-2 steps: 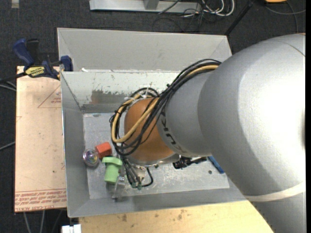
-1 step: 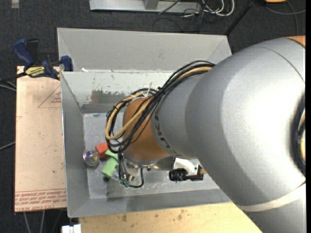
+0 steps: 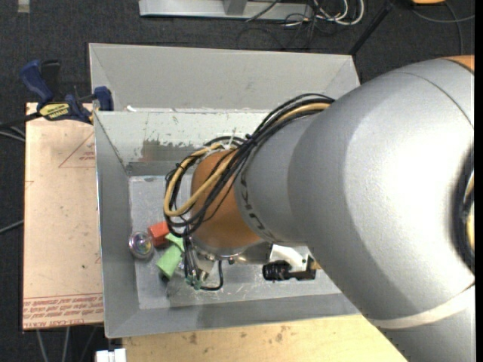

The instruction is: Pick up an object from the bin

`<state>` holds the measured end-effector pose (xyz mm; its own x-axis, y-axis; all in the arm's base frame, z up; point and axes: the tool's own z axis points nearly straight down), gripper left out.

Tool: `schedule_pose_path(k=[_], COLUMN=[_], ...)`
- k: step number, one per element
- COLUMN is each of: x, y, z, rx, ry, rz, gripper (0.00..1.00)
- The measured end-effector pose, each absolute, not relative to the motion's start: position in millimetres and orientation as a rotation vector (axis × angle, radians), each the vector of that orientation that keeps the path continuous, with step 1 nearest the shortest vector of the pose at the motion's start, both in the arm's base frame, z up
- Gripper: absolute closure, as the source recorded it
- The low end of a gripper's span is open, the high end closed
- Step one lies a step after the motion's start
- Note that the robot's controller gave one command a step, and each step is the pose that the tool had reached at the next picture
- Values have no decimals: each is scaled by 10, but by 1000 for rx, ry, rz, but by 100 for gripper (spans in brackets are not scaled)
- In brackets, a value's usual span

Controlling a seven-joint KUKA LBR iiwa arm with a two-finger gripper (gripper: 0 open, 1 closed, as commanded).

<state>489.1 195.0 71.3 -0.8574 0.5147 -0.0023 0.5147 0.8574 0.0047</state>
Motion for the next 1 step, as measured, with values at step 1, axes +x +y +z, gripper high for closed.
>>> schedule_pose_path(k=[1], x=[4898], y=[1955], z=[1083], rx=[834], ry=[3027], rz=[4], gripper=[100])
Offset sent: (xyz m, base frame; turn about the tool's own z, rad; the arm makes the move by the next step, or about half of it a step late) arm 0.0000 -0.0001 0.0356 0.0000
